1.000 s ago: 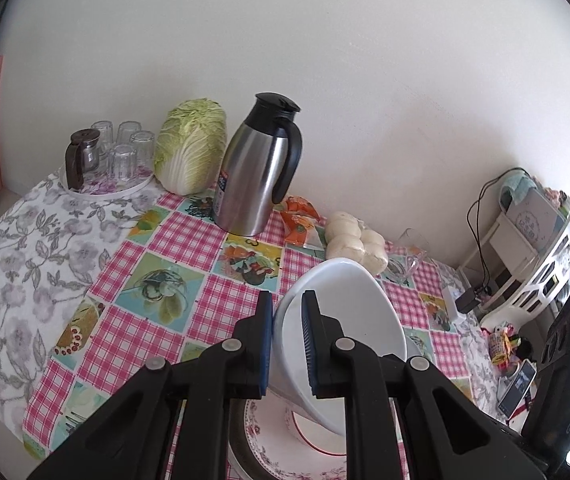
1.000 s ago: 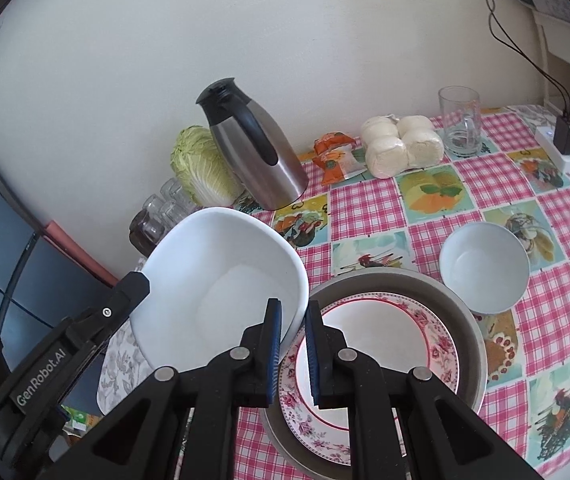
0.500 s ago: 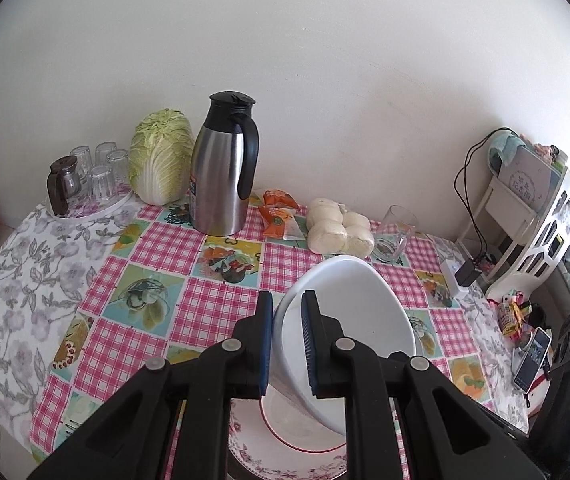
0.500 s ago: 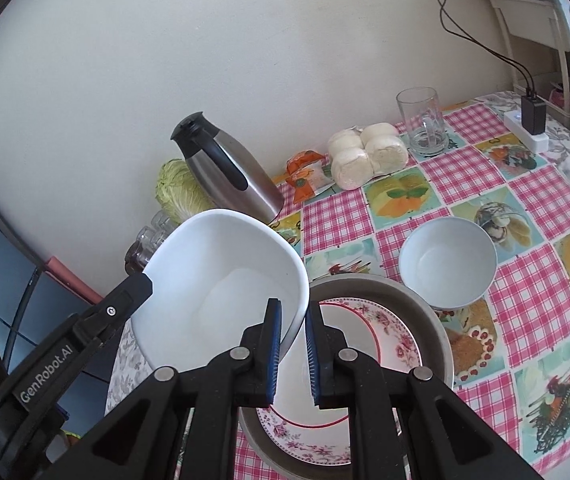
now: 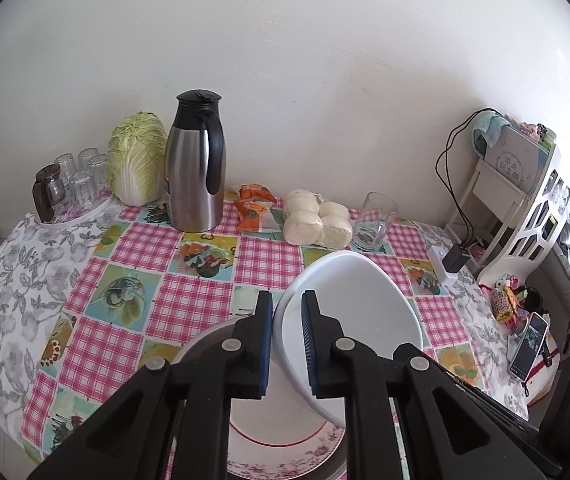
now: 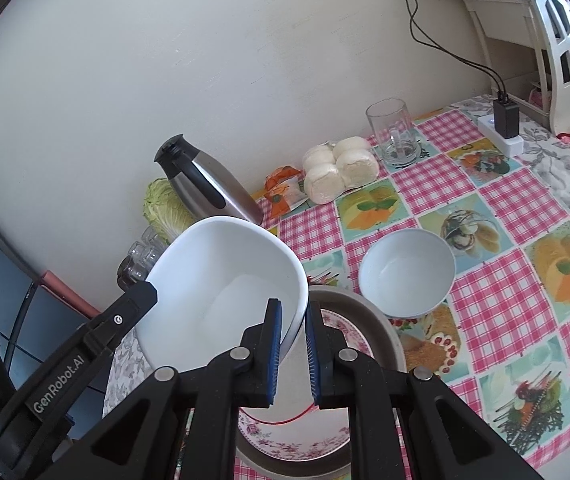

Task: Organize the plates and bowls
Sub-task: 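Lower the white square bowl into the red-rimmed bowl in the basin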

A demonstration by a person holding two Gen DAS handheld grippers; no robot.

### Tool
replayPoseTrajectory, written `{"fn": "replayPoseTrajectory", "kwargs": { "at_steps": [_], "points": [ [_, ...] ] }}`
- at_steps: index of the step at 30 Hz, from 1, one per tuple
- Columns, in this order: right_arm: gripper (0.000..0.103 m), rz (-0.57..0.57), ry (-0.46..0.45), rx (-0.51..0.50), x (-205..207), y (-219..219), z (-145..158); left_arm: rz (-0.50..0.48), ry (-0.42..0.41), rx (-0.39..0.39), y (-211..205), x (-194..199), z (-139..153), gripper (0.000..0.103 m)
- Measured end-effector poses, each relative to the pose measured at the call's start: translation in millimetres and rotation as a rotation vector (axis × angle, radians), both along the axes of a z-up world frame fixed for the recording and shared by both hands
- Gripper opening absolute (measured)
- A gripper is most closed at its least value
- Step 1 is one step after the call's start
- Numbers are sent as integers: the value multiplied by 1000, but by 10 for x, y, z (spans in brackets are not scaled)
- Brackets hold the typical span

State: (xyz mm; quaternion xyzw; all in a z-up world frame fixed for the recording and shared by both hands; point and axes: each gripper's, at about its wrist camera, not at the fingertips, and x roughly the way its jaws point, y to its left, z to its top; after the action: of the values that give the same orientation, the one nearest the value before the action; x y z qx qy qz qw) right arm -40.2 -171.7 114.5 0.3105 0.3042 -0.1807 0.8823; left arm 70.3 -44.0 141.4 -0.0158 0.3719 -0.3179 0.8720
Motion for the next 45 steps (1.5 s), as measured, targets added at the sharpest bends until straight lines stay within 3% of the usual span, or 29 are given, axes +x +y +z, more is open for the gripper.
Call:
{"fn": "replayPoseTrajectory", "kwargs": {
  "at_steps": [17, 45],
  "points": [
    [15, -30, 42, 11, -111, -228, -111, -16, 75, 62, -241, -47, -250, 15],
    [16, 64, 130, 17, 230, 102, -421, 71, 173, 120, 82, 215, -561, 15]
  ]
}}
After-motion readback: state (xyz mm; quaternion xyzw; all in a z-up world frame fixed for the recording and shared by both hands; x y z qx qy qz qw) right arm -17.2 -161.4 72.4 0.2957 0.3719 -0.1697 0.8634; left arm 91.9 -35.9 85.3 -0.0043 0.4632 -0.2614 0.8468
